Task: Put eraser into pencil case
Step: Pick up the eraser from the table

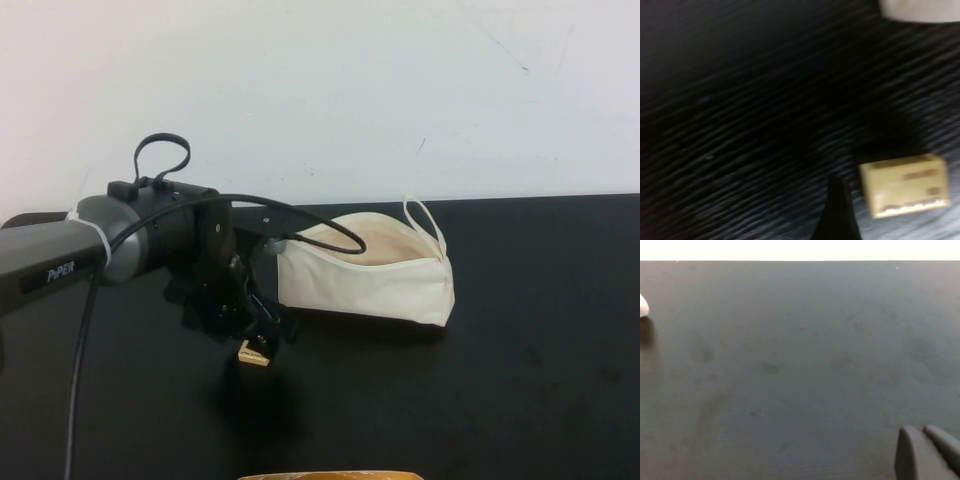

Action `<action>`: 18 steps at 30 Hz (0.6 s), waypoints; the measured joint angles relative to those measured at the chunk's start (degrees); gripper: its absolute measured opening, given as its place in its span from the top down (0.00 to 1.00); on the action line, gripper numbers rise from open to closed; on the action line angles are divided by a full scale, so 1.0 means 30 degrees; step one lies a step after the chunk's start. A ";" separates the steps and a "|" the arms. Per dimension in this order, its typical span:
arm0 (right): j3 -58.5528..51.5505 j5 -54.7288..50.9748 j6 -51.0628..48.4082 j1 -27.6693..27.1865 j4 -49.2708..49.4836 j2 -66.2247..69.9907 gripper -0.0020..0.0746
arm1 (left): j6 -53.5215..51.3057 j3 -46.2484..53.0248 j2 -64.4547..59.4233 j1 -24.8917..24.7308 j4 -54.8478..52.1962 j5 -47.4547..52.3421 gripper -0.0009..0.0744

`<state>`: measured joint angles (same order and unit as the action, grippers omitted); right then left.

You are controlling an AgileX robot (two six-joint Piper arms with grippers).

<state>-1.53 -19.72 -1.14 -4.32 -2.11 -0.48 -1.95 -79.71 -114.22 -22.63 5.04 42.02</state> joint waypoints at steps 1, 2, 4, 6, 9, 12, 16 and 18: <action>0.0000 0.0000 0.0000 0.0000 0.0000 0.0000 0.98 | 0.0337 0.0000 -0.0009 0.0000 -0.0313 0.0000 0.34; 0.0000 0.0000 0.0000 0.0000 0.0000 0.0000 0.98 | 0.0548 0.0000 -0.0040 0.0000 -0.0473 0.0000 0.34; 0.0000 0.0000 0.0000 0.0000 0.0000 0.0000 0.98 | 0.0649 0.0000 -0.0040 0.0000 -0.0589 0.0000 0.34; 0.0000 0.0000 0.0000 0.0000 0.0000 0.0000 0.97 | 0.0797 0.0000 -0.0040 0.0000 -0.0510 0.0000 0.34; 0.0000 0.0000 0.0034 0.0000 0.0000 0.0000 0.98 | 0.0872 0.0000 -0.0100 0.0000 0.0054 0.0145 0.37; 0.0000 0.0000 0.0033 0.0000 0.0000 0.0000 0.97 | 0.0872 -0.0080 -0.0418 0.0000 0.0460 0.0265 0.39; 0.0000 0.0000 0.0033 0.0000 0.0000 0.0000 0.98 | 0.0933 -0.0112 -0.0888 0.0000 0.0543 0.0378 0.41; 0.0000 0.0000 0.0033 0.0000 0.0000 0.0000 0.98 | 0.1013 -0.0152 -0.0920 0.0000 0.0543 0.0382 0.41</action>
<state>-1.53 -19.72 -1.04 -4.32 -2.11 -0.48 1.09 -80.17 -116.98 -22.63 6.67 43.16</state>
